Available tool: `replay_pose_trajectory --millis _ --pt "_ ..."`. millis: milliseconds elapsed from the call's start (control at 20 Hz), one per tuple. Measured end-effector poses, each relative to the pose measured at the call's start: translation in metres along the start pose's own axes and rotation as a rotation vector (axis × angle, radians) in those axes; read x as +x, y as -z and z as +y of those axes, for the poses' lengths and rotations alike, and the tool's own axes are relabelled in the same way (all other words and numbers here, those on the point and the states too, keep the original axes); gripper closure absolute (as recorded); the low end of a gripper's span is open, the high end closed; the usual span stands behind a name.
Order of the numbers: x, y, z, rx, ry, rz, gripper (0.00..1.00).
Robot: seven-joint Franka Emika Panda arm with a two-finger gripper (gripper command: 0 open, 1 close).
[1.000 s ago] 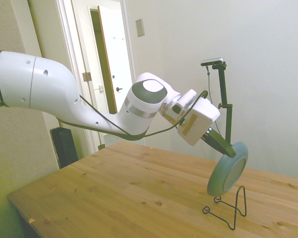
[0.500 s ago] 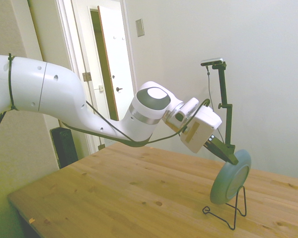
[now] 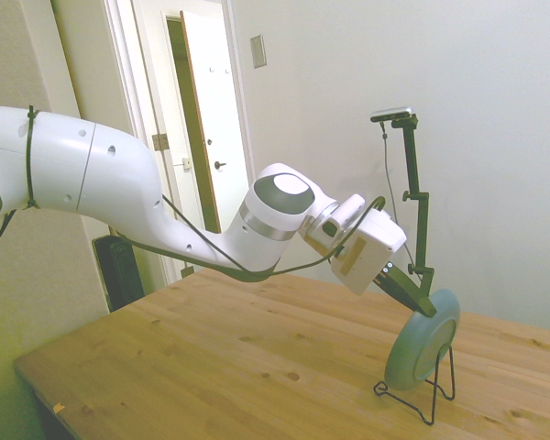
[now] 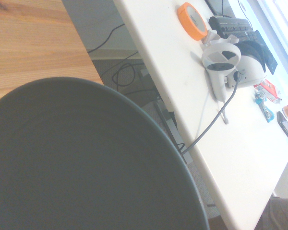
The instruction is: Load the plate
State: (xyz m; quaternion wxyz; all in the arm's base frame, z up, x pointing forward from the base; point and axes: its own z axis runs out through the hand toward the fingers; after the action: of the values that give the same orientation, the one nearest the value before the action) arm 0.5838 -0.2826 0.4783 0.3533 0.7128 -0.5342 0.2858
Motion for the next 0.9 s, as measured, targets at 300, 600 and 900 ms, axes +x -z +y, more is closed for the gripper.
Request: replay_pose_trajectory --millis 300,600,900 --pt "-0.008 -0.004 0.001 -0.03 0.0 0.012 0.0" --pt "-0.01 -0.005 0.001 -0.032 0.003 0.01 0.0" --pt "0.011 0.014 0.011 -0.006 -0.038 0.022 0.0"
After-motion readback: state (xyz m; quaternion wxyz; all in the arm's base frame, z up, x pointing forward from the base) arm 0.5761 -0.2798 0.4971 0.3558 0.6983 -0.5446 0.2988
